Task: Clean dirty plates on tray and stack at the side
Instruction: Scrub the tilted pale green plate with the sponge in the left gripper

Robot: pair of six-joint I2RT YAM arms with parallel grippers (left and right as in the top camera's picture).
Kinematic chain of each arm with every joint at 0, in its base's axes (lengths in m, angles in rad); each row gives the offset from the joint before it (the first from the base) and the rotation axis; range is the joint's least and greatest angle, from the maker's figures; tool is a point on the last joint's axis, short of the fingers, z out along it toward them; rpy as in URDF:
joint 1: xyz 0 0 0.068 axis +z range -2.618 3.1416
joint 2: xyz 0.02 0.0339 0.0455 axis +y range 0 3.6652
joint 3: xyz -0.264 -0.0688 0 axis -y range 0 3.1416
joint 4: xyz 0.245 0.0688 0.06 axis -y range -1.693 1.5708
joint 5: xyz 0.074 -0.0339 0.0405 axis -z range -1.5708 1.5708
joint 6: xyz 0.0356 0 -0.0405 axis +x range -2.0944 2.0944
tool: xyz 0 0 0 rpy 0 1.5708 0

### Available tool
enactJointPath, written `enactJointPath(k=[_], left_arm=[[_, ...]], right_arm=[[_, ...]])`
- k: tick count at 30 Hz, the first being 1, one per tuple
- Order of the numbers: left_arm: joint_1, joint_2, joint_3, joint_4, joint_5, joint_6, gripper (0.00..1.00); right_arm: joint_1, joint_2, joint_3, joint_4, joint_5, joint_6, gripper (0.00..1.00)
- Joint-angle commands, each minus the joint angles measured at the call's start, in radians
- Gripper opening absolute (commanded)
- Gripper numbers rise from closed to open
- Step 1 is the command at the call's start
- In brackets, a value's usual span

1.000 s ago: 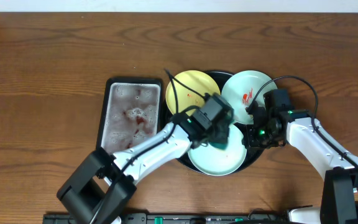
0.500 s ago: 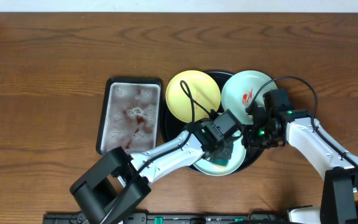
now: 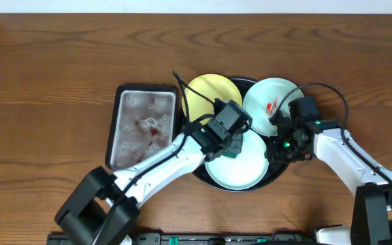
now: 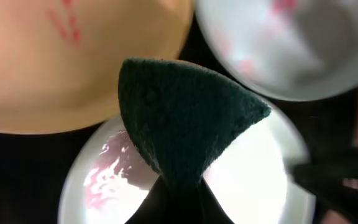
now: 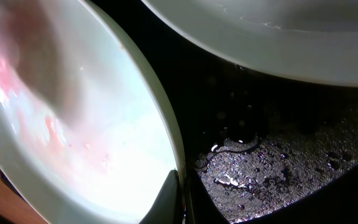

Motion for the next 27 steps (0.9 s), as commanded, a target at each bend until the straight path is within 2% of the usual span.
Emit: enactJointPath(k=[1,10,15,19,27], left_arm=[[-0.037,0.019,0.002,-0.002,0.017,-0.037,0.08],[-0.108,0.123,0.002,-0.03,0.008,-0.055,0.08],[-0.058,0.11,0.002,-0.099,-0.029,0.035,0.08],[-0.004,0.049,0.002,-0.126,-0.029,0.061,0.07],[0.113,-0.182,0.002,-0.142,-0.03,0.087,0.08]], right_arm=[[0.003,0.005,0.011,-0.002,-0.005,0.012,0.01],[0.003,0.005,0.011,-0.005,-0.005,0.012,0.01],[0.003,0.005,0.011,-0.013,0.008,0.012,0.01],[0.003,0.005,0.011,-0.008,0.011,0.011,0.01],[0.003,0.005,0.011,0.038,0.01,-0.004,0.01]])
